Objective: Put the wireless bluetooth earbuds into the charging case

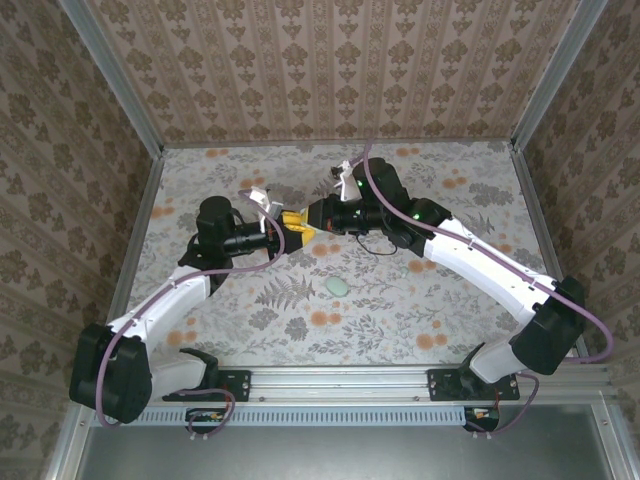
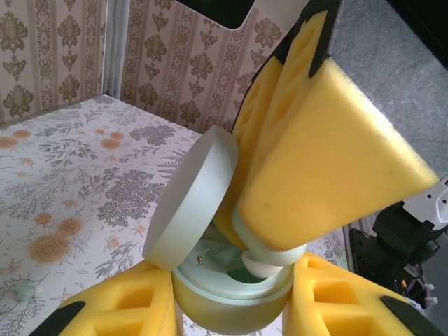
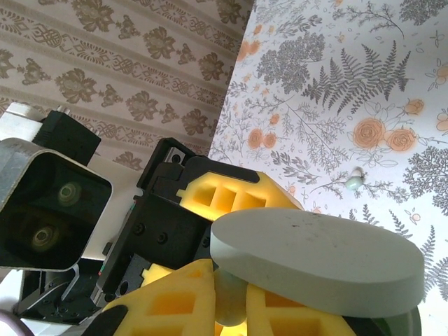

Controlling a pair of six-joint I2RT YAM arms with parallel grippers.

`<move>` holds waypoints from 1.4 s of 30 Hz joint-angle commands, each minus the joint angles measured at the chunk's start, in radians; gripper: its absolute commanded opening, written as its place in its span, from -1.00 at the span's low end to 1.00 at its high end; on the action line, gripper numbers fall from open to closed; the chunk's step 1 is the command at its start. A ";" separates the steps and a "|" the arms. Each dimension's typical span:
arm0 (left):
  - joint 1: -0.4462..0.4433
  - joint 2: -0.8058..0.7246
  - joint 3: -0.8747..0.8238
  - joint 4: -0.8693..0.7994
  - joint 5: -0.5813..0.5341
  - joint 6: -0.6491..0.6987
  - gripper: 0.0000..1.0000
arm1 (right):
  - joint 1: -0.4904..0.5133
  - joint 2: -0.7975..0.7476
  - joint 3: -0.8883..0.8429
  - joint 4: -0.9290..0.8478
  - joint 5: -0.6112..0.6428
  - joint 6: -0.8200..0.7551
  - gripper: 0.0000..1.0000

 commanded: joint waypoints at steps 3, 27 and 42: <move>-0.005 0.006 0.039 0.034 0.020 0.022 -0.80 | 0.006 0.013 0.024 -0.107 -0.001 -0.050 -0.70; -0.009 -0.015 0.033 0.018 0.033 0.062 -0.78 | 0.005 0.054 0.068 -0.072 -0.066 -0.109 -0.79; -0.012 -0.023 0.034 0.003 0.030 0.079 -0.79 | 0.005 0.038 0.078 -0.248 0.075 -0.190 -0.59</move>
